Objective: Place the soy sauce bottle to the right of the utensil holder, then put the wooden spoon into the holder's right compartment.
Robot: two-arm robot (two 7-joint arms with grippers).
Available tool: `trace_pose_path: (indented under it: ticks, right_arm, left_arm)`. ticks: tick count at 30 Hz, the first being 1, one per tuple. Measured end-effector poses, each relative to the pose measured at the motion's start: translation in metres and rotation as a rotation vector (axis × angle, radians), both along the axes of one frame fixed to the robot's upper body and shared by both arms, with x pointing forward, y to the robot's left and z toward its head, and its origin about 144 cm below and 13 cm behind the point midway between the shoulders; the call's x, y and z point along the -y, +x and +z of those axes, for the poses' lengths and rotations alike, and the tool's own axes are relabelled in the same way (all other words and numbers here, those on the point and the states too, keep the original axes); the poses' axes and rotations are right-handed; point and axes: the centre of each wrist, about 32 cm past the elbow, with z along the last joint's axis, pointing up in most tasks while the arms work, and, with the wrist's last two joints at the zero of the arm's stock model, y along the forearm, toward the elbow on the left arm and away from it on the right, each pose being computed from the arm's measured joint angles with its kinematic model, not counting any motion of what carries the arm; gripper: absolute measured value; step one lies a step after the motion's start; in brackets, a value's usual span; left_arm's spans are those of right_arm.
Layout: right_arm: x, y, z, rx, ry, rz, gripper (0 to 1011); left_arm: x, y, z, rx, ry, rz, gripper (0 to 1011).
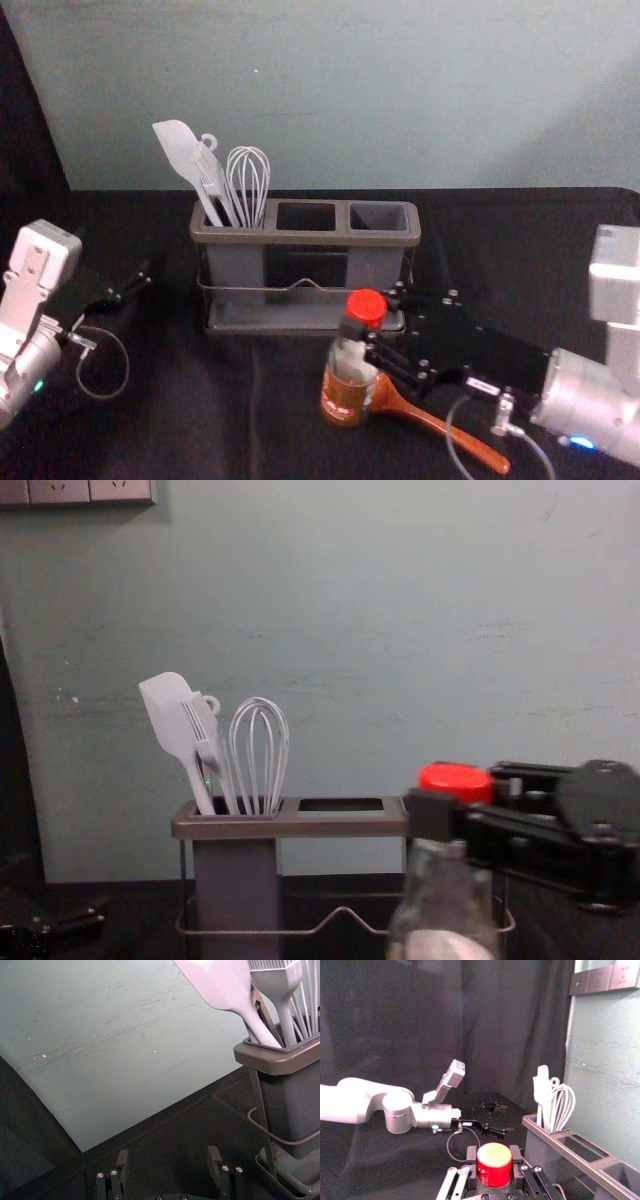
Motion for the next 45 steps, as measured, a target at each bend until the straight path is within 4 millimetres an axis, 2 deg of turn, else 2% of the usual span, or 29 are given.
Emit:
trace_pose_path:
  ticks: [12,19,34,45]
  right_arm:
    - [0.046,-0.041,0.006,0.028,0.001,-0.094,392]
    - [0.065,-0.05,0.004,0.034,-0.001,-0.148,392]
    - [0.09,-0.038,-0.005,0.005,-0.014,-0.256,392]
    - [0.103,-0.004,-0.012,-0.044,0.003,-0.326,392]
  left_arm:
    - [0.0,0.0,0.0,0.0,0.0,0.0,1012]
    - [0.0,0.0,0.0,0.0,0.0,0.0,1011]
    - [0.0,0.0,0.0,0.0,0.0,0.0,1012]
    - [0.0,0.0,0.0,0.0,0.0,0.0,1011]
